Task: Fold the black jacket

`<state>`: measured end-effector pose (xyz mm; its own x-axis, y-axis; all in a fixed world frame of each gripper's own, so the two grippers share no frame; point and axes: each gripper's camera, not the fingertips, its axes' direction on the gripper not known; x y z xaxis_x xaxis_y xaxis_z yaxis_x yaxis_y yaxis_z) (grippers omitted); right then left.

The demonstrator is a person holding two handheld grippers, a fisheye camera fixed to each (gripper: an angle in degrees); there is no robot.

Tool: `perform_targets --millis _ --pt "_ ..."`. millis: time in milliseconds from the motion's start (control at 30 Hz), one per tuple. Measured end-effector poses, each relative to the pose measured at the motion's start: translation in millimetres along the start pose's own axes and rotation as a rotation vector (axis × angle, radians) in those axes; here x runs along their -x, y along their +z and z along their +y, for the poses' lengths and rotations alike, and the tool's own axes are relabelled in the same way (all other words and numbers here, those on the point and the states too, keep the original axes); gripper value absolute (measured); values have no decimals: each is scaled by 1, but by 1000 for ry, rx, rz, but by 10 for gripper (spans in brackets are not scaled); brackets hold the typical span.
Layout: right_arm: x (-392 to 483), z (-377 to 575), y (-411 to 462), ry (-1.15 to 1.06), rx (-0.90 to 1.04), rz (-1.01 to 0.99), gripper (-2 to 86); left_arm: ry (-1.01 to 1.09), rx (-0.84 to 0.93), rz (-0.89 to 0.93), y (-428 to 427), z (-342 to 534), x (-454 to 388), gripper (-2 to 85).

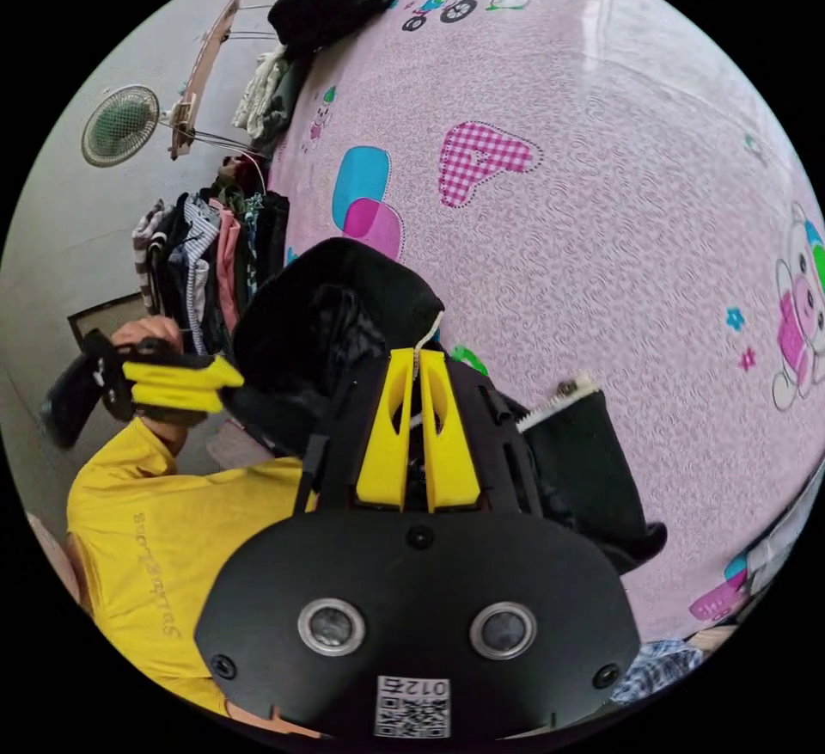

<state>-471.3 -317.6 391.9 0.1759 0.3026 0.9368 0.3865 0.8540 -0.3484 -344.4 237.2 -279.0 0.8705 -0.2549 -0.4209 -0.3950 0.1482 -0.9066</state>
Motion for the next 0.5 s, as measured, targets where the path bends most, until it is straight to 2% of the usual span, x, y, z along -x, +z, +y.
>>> perform_targets --millis 100,233,333,433,500 --pt "-18 8 -13 72 27 -39 12 -92 24 0 3 -9 23 2" --pt "-51 0 18 178 85 -77 19 -205 147 75 54 -27 52 2" --pt "-45 10 1 123 -52 -112 26 -251 258 129 86 -30 61 2" --pt "-41 32 -29 94 -187 27 36 -310 303 166 100 -27 66 3" --pt "-46 41 -36 98 -204 108 47 -333 291 191 102 -26 66 4"
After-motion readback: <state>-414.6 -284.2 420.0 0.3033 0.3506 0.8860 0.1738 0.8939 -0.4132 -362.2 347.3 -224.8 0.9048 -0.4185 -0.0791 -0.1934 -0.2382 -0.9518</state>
